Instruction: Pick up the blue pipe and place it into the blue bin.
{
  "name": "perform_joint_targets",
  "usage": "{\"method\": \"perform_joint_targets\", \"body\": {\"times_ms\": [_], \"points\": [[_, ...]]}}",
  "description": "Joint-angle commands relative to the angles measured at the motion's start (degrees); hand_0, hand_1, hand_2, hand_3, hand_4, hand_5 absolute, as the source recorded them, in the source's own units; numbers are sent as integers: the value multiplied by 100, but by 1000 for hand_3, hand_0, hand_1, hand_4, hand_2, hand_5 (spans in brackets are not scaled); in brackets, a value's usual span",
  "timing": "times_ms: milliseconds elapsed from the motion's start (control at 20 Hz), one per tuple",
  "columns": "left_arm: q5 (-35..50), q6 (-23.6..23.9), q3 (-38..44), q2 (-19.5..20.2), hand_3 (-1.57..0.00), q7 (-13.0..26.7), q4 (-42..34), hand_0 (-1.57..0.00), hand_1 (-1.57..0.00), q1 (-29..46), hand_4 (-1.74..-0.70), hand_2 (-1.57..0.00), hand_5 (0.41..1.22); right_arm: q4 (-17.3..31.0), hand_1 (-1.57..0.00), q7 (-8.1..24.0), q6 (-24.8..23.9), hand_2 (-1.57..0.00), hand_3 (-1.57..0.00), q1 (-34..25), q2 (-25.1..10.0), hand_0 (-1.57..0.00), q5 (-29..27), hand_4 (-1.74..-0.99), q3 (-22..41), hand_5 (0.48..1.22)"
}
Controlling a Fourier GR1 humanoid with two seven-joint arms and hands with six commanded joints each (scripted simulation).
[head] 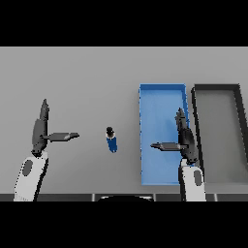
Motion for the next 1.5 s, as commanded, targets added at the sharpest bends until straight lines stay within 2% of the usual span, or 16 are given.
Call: {"method": "perform_joint_targets", "body": {"times_ms": [0, 250, 300, 350, 450, 650, 750, 900, 1000, 1150, 1350, 1450], "points": [[-6, 10, -6, -14, 1, -7, 11, 1, 1, -26, -966, 1, 593, 17, 1, 18, -2, 1, 1, -25, -14, 1, -12, -1205, -19, 629], [-82, 93, -85, -165, 1, 62, 105, 1, 1, -242, -966, 1, 593, 216, 1, 113, 97, 1, 1, -254, -198, 1, -156, -1205, -214, 629], [-108, -495, -194, 232, 1, -347, 110, 1, 1, -65, -966, 1, 593, 10, 1, -436, 178, 1, 1, -8, -553, 1, 257, -1205, -48, 629], [-163, -862, -282, 453, 1, -554, 224, 1, 1, 17, -963, 1, 592, -129, 1, -711, 193, 1, 1, 132, -760, 1, 538, -1201, 65, 628], [-219, -1211, -376, 681, 1, -720, 236, 1, 1, 30, -959, 1, 590, -301, 1, -741, 241, 1, 1, 232, -950, 1, 747, -1197, 168, 626], [-156, -1553, -458, 753, 1, -881, 283, 1, 1, 51, -960, 1, 593, -427, 1, -743, 253, 1, 1, 358, -943, 1, 868, -1203, 287, 625], [-43, -1917, -512, 940, 1, -1022, 132, 1, 1, 132, -976, 1, 584, -446, 1, -647, 304, 1, 1, 312, -1001, 1, 814, -1192, 260, 621], [-14, -2373, -755, 1172, 1, -922, -168, 1, 1, 285, -1026, 1, 549, -425, 1, -731, 313, 1, 1, 299, -1010, 1, 868, -1179, 300, 616], [-128, -2491, -1037, 1063, 1, -855, -365, 1, 1, 352, -1071, 1, 522, -421, 1, -667, 296, 1, 1, 279, -978, 1, 905, -1174, 335, 616], [-241, -2567, -1430, 931, 1, -446, -769, 1, 1, 420, -1126, 1, 485, -464, 1, -580, 280, 1, 1, 307, -960, 1, 940, -1174, 362, 618], [-529, -2630, -1808, 628, 1, -292, -688, 1, 1, 283, -1139, 1, 450, -556, 1, -487, 285, 1, 1, 331, -935, 1, 860, -1197, 335, 615], [-604, -2561, -1932, 379, 1, -250, -632, 1, 1, 224, -1146, 1, 451, -431, 1, -565, 291, 1, 1, 298, -932, 1, 852, -1213, 308, 625]]}}
